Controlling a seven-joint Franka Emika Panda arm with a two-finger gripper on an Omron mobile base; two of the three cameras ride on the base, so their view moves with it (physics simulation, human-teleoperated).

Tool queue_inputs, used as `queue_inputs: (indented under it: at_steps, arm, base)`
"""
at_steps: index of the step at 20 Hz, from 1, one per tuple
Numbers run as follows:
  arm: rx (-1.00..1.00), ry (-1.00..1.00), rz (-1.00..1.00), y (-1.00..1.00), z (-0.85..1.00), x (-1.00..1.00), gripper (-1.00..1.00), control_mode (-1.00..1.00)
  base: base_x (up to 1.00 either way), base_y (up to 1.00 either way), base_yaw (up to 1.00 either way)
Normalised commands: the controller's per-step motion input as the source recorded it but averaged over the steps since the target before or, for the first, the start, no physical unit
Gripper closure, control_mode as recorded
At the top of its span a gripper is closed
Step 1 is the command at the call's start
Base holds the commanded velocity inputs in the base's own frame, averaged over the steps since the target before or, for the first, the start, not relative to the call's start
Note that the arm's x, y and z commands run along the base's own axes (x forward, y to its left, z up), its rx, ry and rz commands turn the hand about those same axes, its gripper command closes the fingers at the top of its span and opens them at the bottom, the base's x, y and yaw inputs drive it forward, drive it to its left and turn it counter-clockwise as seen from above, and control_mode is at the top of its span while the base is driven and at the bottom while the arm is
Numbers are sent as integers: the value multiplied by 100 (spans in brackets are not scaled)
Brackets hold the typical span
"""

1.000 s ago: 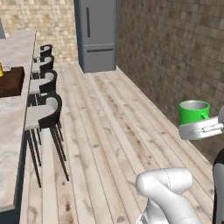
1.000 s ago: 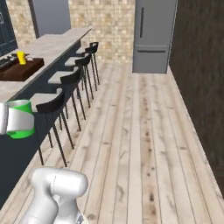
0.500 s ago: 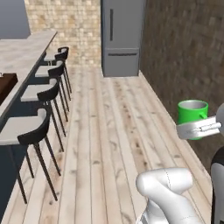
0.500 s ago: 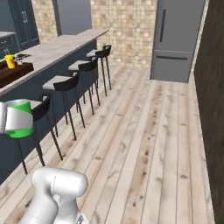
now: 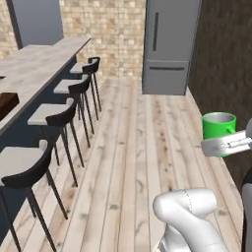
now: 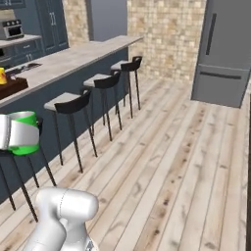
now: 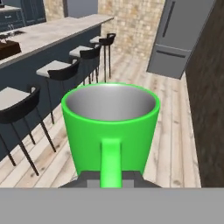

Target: There is a tray on the dining counter. Grab the cup, mug, and pitcher and place them on the tray. The pitcher may be placed next to the tray if it cannot fit the tray.

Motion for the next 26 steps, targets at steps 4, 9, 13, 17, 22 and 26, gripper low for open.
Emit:
queue_inputs:
  at_steps: [4, 9, 13, 17, 22, 26]
  arm:
    - [0, 0, 0, 0, 0, 0, 100, 100]
    - [0, 0, 0, 0, 0, 0, 100, 100]
    - [0, 0, 0, 0, 0, 0, 100, 100]
    - [0, 0, 0, 0, 0, 0, 100, 100]
    - [0, 0, 0, 0, 0, 0, 100, 100]
    - [0, 0, 0, 0, 0, 0, 100, 100]
  base:
    - [83, 34, 8]
    - [38, 53, 7]
    - [18, 61, 12]
    - [32, 3, 28]
    - [45, -19, 45]
    - [49, 5, 40]
